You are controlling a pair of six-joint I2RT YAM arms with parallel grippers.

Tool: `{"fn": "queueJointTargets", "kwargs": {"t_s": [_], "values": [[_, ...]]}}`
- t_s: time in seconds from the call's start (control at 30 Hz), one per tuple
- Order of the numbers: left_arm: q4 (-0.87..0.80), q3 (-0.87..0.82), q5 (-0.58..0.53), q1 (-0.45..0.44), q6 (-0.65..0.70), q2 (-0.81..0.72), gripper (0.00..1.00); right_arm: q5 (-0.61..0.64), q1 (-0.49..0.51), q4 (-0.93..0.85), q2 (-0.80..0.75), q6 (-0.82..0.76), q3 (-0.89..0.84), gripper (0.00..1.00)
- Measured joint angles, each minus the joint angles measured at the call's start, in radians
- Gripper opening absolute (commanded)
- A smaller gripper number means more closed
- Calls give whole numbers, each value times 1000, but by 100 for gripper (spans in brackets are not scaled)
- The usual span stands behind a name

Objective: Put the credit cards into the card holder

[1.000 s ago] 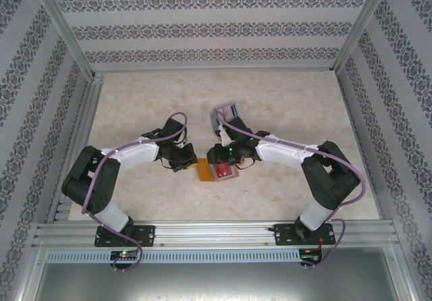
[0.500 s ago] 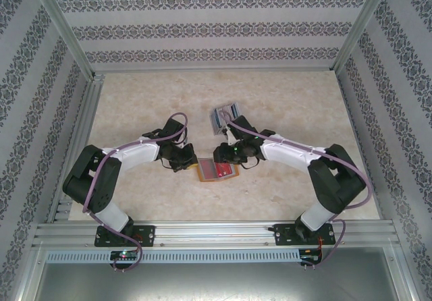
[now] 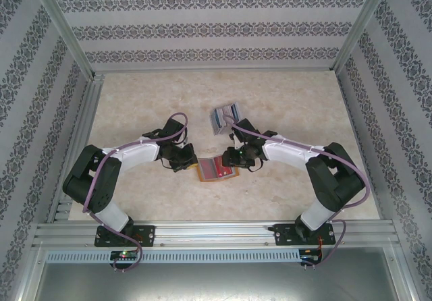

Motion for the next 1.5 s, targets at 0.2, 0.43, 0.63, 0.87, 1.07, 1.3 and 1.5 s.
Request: {"fn": "queueJointTargets", "kwargs": {"t_s": [0.2, 0.43, 0.63, 0.87, 1.07, 1.3, 1.5], "values": [[0, 0, 0, 0, 0, 0, 0, 10, 2, -1, 25, 0, 0, 41], [16, 0, 7, 0, -1, 4, 0, -4, 13, 14, 31, 4, 0, 41], [22, 0, 14, 0, -1, 6, 0, -48, 15, 48, 30, 21, 0, 42], [22, -2, 13, 0, -1, 7, 0, -158, 15, 137, 7, 90, 0, 42], [23, -7, -4, 12, -1, 18, 0, -283, 29, 293, 5, 197, 0, 42], [27, -7, 15, 11, 0, 19, 0, -367, 66, 404, 30, 248, 12, 42], [24, -7, 14, 11, 1, 19, 7, -311, 43, 343, 22, 212, 10, 42]]}}
